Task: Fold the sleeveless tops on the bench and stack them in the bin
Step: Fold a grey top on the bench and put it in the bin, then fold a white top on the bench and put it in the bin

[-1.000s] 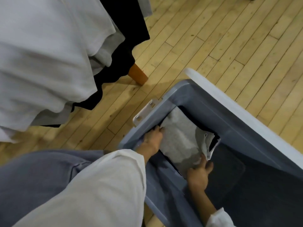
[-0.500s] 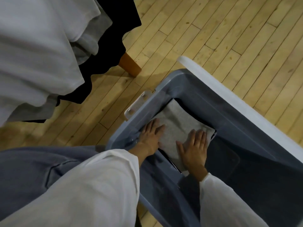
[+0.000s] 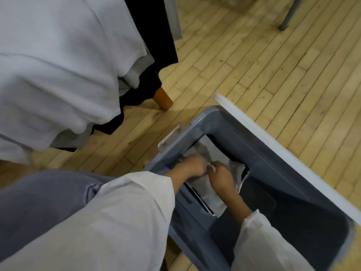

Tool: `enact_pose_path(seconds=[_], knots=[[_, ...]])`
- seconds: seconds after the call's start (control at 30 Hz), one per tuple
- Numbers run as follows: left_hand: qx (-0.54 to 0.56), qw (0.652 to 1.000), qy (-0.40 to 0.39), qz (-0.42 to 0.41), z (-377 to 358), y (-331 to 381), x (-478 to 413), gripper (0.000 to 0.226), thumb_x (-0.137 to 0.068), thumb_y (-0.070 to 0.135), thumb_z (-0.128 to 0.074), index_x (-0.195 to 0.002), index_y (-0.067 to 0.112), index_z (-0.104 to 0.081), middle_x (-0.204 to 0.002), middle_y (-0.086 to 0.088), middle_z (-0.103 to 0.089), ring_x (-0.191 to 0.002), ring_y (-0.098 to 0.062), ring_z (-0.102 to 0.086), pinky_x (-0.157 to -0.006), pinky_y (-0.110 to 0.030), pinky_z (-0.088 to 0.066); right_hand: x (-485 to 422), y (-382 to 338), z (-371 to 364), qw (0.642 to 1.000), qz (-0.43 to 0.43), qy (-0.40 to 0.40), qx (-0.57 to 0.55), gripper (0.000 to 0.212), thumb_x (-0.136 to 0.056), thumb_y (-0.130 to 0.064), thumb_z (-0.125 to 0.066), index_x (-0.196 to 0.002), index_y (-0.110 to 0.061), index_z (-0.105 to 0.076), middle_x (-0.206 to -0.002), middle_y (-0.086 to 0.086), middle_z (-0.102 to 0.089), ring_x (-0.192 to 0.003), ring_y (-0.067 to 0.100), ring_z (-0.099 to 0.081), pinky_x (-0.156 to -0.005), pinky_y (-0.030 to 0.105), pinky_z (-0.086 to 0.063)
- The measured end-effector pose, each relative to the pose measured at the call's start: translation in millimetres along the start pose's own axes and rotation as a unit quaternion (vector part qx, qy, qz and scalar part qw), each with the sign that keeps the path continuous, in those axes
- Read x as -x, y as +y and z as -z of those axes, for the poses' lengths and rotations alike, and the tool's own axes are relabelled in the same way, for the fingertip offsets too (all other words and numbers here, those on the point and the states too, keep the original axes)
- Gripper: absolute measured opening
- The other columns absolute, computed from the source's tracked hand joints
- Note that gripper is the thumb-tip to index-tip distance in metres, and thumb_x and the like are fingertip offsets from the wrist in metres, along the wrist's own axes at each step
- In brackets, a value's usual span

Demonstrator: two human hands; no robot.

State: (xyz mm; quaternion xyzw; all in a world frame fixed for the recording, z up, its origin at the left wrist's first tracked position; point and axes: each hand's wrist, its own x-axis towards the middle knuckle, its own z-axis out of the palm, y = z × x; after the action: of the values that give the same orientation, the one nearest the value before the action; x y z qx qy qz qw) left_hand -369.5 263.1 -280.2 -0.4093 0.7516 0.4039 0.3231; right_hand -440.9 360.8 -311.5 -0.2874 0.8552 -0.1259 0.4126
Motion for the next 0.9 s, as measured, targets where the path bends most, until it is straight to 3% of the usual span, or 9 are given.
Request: enact_pose_path(seconds=[0.13,0.2,0.3,0.37,0.43,0.53,0.63,0.73,0.9], knots=[[0.078,0.988,0.131,-0.014,46.1,28.4,48.3,0.019,-0.090,0.011,-0.052,-0.104,0.004,-0.063,-0.087,-0.009,-0.059,-0.086,-0.026,-0.058,-0.068,-0.038,-0.048,37.0,-65.5,34.2,0.992,0.041,0.069,-0.100,0.019,-0.091,-0.005,-0.043,-0.085,-0.006,-0.061,-0.088,0.017,-0.068,-0.084,0.033,-0.063,-0.069,0.040,-0.048],[0.121,0.974,0.187,-0.033,74.9,31.1,82.4,0.014,-0.091,0.011,-0.049,-0.097,0.008,-0.062,-0.090,-0.009,-0.059,-0.085,-0.024,-0.056,-0.075,-0.039,-0.050,61.1,-102.5,52.8,0.973,0.052,0.104,-0.198,0.023,-0.093,-0.009,-0.043,-0.075,-0.006,-0.057,-0.075,0.010,-0.064,-0.071,0.025,-0.060,-0.062,0.038,-0.047],[0.198,0.948,0.246,-0.050,115.0,21.8,139.2,0.016,-0.091,0.011,-0.048,-0.096,0.009,-0.063,-0.096,-0.010,-0.065,-0.087,-0.023,-0.060,-0.075,-0.035,-0.052,97.1,-153.3,69.8,0.950,0.106,0.116,-0.269,0.027,-0.099,-0.017,-0.040,-0.085,-0.008,-0.062,-0.078,0.007,-0.064,-0.074,0.022,-0.061,-0.066,0.036,-0.048],[0.197,0.939,0.273,-0.067,135.9,8.0,176.8,0.016,-0.088,0.006,-0.048,-0.078,0.010,-0.060,-0.084,-0.007,-0.065,-0.082,-0.023,-0.061,-0.061,-0.029,-0.047,121.6,-188.8,77.6,0.937,0.136,0.096,-0.307,0.028,-0.101,-0.022,-0.040,-0.090,-0.011,-0.064,-0.081,0.006,-0.067,-0.072,0.017,-0.065,-0.074,0.037,-0.053],[0.225,0.922,0.306,-0.077,150.7,-12.5,210.1,0.021,-0.085,0.001,-0.047,-0.072,0.013,-0.059,-0.072,-0.003,-0.060,-0.077,-0.026,-0.061,-0.055,-0.029,-0.045,141.0,-220.0,80.2,0.930,0.174,0.078,-0.314,0.028,-0.099,-0.027,-0.045,-0.081,-0.018,-0.064,-0.075,0.004,-0.068,-0.070,0.018,-0.067,-0.073,0.038,-0.054],[0.288,0.880,0.367,-0.094,164.6,-50.6,251.7,0.023,-0.082,-0.002,-0.047,-0.083,0.011,-0.066,-0.078,-0.005,-0.064,-0.083,-0.029,-0.064,-0.070,-0.038,-0.053,160.8,-261.6,73.5,0.928,0.235,0.057,-0.282,0.025,-0.094,-0.026,-0.053,-0.075,-0.016,-0.065,-0.069,0.006,-0.068,-0.069,0.025,-0.066,-0.070,0.045,-0.055],[0.315,0.852,0.414,-0.055,176.3,-89.9,287.8,0.020,-0.083,0.001,-0.053,-0.089,0.015,-0.067,-0.091,-0.006,-0.069,-0.089,-0.021,-0.065,-0.073,-0.025,-0.051,177.2,-302.4,58.0,0.924,0.284,0.035,-0.255,0.024,-0.091,-0.029,-0.059,-0.079,-0.009,-0.065,-0.066,0.002,-0.065,-0.062,0.017,-0.064,-0.069,0.045,-0.056],[0.325,0.835,0.444,-0.020,188.1,-128.5,310.9,0.022,-0.087,0.005,-0.053,-0.104,0.009,-0.067,-0.107,-0.007,-0.067,-0.103,-0.022,-0.062,-0.087,-0.028,-0.047,193.1,-341.1,39.8,0.921,0.311,0.010,-0.233,0.019,-0.091,-0.026,-0.059,-0.085,-0.009,-0.065,-0.073,0.002,-0.068,-0.070,0.016,-0.067,-0.073,0.043,-0.056],[0.348,0.803,0.483,0.022,201.9,-204.5,326.8,0.028,-0.089,0.004,-0.051,-0.114,0.010,-0.061,-0.123,-0.008,-0.060,-0.113,-0.020,-0.055,-0.089,-0.023,-0.041,202.5,-396.5,10.0,0.913,0.335,-0.001,-0.234,0.013,-0.093,-0.016,-0.054,-0.082,-0.015,-0.061,-0.076,0.004,-0.068,-0.078,0.024,-0.066,-0.074,0.036,-0.054]])
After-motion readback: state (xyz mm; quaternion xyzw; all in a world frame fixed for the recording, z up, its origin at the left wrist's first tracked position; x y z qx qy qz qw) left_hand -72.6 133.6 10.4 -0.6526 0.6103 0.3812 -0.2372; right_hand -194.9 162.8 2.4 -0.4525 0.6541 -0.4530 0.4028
